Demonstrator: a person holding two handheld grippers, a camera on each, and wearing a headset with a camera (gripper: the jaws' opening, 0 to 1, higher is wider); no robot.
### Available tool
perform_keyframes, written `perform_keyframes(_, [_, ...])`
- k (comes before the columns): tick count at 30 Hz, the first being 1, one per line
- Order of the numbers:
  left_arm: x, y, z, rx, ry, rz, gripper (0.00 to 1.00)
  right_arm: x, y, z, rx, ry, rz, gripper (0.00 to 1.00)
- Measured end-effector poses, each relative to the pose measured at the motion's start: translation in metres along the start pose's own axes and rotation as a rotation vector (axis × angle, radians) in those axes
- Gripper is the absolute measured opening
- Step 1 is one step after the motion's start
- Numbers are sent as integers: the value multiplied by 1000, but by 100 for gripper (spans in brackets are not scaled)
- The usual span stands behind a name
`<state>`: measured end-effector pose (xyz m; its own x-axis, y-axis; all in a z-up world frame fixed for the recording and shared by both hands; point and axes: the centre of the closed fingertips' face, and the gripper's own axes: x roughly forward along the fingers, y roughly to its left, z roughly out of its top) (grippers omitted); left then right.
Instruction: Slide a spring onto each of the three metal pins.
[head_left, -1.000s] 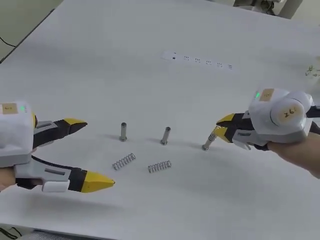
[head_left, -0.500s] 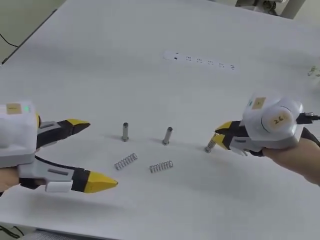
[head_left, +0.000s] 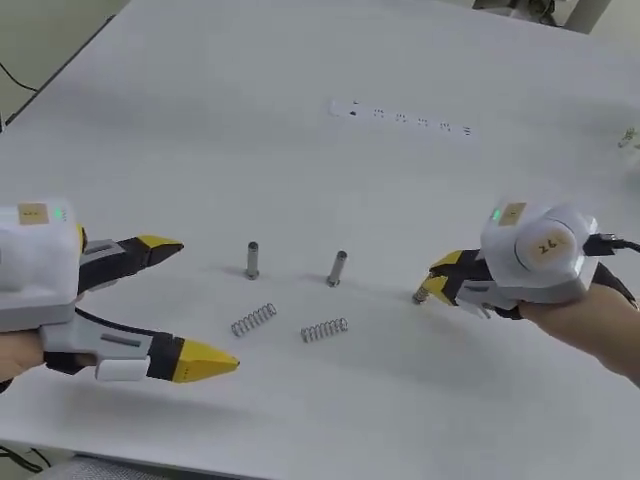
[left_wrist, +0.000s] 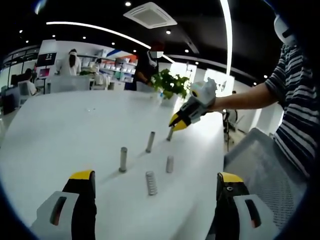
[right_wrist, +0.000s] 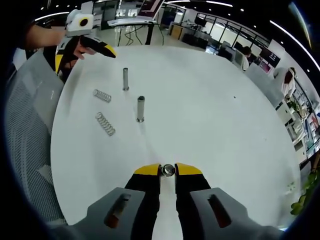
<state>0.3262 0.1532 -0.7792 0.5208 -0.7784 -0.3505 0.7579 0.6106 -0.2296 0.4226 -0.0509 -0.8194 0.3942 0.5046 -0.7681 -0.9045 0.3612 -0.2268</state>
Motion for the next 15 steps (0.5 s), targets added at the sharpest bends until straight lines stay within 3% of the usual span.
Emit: perform_keyframes(15, [-1, -1, -1, -3, 4, -5, 97, -1, 0, 1, 61, -12, -4, 10])
